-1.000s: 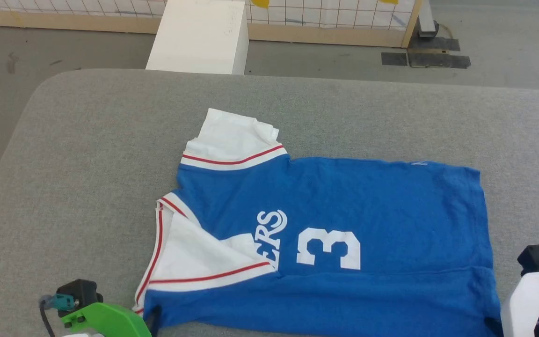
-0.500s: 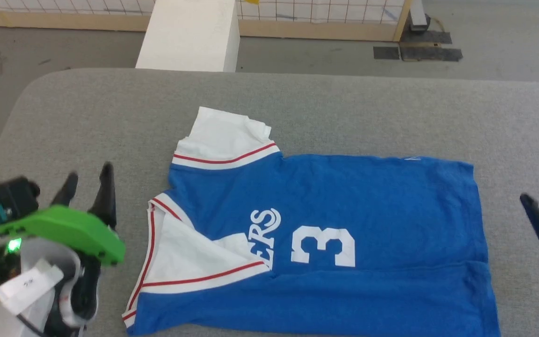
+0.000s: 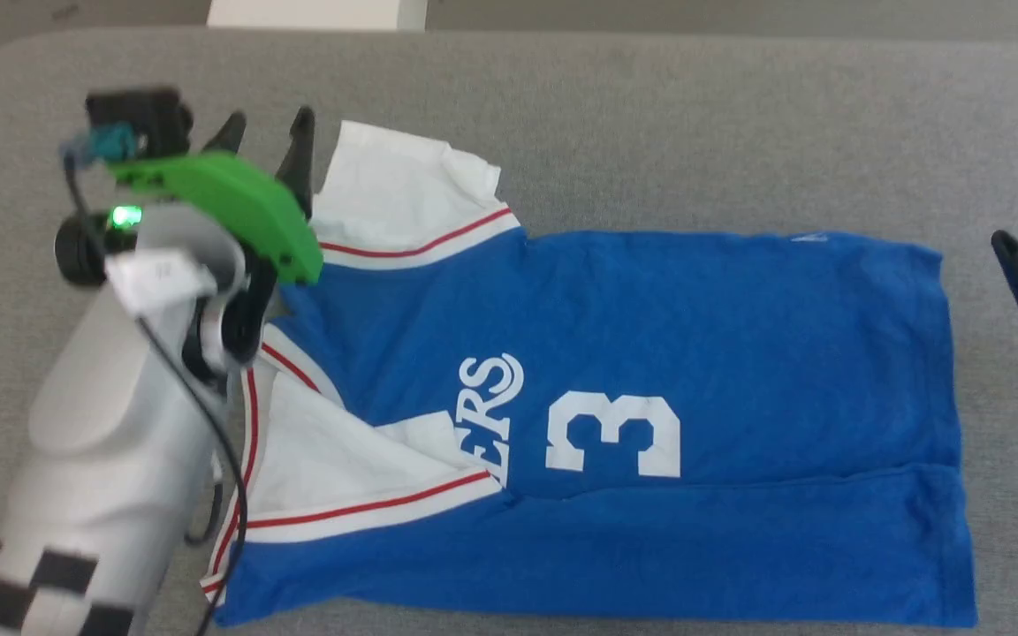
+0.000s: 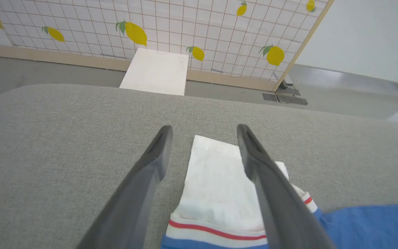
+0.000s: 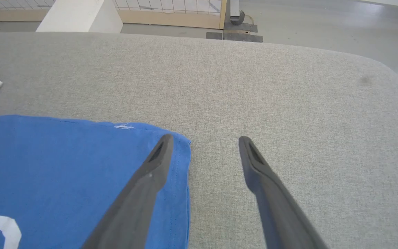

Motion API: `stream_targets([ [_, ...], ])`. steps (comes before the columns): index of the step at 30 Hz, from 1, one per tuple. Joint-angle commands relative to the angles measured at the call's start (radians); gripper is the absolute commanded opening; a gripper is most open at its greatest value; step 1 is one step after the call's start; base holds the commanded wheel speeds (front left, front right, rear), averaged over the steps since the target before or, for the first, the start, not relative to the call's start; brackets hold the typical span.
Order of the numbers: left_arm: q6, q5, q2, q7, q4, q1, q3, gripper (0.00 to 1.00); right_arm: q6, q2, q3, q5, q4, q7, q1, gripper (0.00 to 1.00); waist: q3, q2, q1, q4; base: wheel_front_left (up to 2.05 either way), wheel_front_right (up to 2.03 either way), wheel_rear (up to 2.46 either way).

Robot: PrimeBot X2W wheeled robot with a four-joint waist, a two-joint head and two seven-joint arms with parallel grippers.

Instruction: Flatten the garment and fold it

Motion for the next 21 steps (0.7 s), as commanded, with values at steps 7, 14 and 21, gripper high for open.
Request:
stream_targets([
  [7, -0.021, 0.017, -0.041, 0.221, 0.263, -0.272, -0.064, 1.0, -0.001, -0.029, 0.022, 0.01, -0.038, 0.003, -0.041, 1.0, 0.137, 0.0, -0.0001, -0.024, 0.0, 0.0, 0.0],
  [14, 0.0, 0.028, -0.034, 0.52, 0.424, -0.35, -0.142, 1.0, -0.001, -0.037, 0.042, 0.026, -0.081, 0.003, -0.043, 1.0, 0.178, 0.0, -0.0001, -0.06, 0.0, 0.0, 0.0],
  [21, -0.014, -0.029, -0.059, 0.616, 0.426, -0.287, -0.146, 0.0, -0.001, -0.035, 0.013, 0.024, -0.094, -0.009, -0.023, 1.0, 0.189, 0.0, -0.0001, -0.052, 0.0, 0.0, 0.0],
])
